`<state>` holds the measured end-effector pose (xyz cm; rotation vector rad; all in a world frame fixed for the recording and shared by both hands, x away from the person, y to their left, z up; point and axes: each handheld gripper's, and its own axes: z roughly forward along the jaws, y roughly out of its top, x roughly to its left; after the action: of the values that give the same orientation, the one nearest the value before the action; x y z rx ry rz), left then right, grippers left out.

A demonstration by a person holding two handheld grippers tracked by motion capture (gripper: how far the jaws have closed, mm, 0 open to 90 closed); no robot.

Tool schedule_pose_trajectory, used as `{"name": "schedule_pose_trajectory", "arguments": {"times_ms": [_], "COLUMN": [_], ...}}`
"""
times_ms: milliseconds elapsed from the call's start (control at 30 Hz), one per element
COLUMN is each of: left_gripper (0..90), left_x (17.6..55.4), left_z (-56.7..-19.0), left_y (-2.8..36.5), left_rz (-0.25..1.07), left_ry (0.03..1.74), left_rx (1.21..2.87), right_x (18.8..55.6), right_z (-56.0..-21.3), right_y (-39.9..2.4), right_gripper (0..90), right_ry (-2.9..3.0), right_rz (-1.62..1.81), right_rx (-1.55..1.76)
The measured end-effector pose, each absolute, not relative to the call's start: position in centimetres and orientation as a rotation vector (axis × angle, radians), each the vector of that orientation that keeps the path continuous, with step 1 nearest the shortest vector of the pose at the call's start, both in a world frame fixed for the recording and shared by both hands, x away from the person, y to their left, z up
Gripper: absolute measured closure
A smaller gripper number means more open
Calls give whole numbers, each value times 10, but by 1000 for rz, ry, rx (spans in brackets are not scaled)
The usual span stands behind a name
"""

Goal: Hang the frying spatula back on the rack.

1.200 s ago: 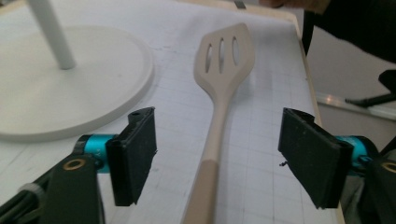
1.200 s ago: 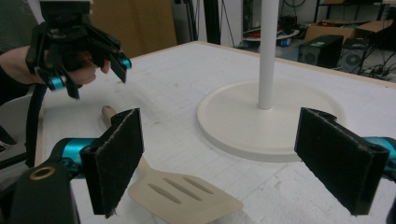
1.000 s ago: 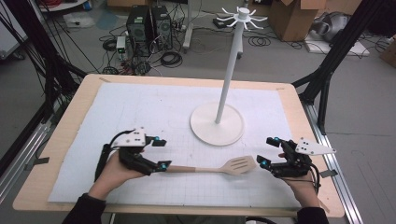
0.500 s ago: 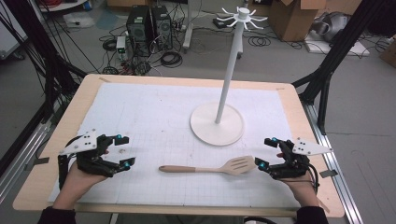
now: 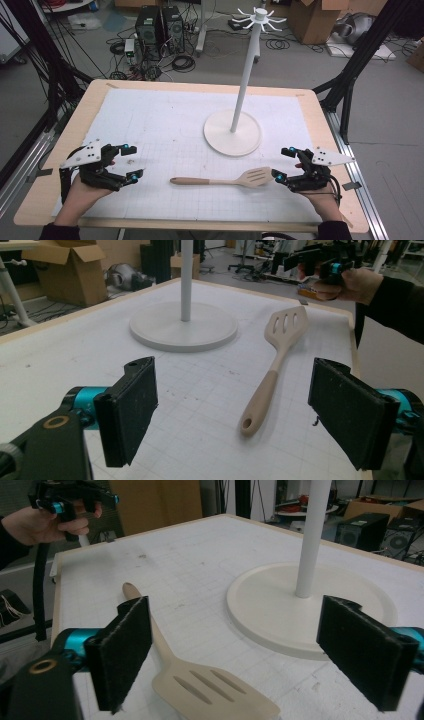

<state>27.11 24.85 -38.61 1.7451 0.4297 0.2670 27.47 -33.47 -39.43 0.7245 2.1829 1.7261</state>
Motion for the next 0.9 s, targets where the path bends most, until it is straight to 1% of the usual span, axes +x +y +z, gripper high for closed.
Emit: {"name": "schedule_pose_trajectory", "arguments": {"times_ms": [367, 633, 900], "left_gripper": [201, 203, 206], "left_x": [267, 266, 267], "left_z": [-382, -383, -386], "left_y": [248, 244, 240], "left_rz": [269, 272, 253], "left_ry": [411, 407, 406], "left_rx": [1745, 1762, 1776], "right_x": [278, 288, 300], "right_z": [-378, -370, -371], "right_y": [-324, -298, -275], "right_gripper": [140, 150, 162], "right_ry": [2195, 2290, 2385], "right_rz": [1742, 1700, 1642], "right_rx": [669, 599, 576]}}
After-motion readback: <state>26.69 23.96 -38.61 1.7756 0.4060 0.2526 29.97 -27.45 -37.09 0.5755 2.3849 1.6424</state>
